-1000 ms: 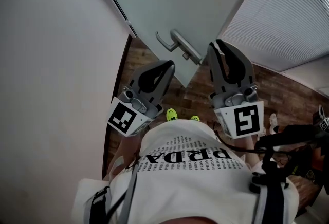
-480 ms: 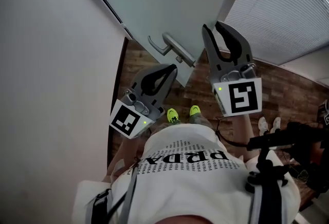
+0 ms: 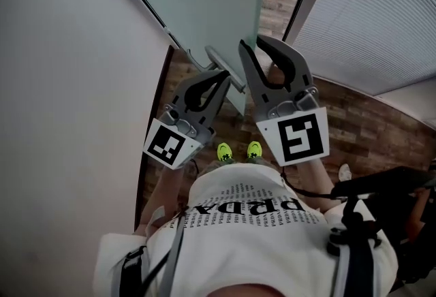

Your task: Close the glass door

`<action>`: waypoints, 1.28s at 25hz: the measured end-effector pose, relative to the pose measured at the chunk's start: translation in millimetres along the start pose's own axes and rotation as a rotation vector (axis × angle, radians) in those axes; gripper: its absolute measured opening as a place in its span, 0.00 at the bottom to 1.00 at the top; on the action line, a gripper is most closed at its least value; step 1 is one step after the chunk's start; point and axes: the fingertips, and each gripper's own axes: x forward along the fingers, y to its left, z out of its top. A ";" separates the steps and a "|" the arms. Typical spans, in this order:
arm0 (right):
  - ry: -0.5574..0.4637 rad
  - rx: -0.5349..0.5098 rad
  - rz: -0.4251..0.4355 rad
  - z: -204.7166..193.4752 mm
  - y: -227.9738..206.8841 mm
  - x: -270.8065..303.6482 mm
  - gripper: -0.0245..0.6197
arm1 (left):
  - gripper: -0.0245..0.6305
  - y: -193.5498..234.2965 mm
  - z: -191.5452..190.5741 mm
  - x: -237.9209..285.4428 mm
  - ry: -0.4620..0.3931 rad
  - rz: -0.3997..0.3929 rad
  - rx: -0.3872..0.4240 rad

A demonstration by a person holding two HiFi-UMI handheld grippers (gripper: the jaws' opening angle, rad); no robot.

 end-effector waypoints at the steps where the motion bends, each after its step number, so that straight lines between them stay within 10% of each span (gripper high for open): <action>1: 0.005 0.001 0.005 1.1 2.5 1.7 0.13 | 0.03 2.1 -0.1 -0.5 0.001 0.005 -0.001; 9: 0.057 -0.013 -0.032 3.3 -5.5 0.8 0.13 | 0.03 3.6 -0.4 15.4 -0.011 -0.058 -0.013; 16: 0.030 -0.046 0.090 12.5 14.2 13.9 0.13 | 0.03 17.5 1.9 6.2 -0.058 0.062 0.001; 21: 0.104 -0.133 -0.018 3.3 -12.4 -3.9 0.13 | 0.03 4.4 -4.4 47.9 -0.184 -0.062 -0.030; 28: 0.125 -0.075 0.011 2.4 -13.1 -8.6 0.13 | 0.03 -1.3 -2.5 53.8 -0.178 -0.070 -0.033; 32: 0.084 0.066 -0.008 3.1 -9.7 -7.0 0.13 | 0.03 4.8 -2.5 37.6 -0.006 -0.092 0.033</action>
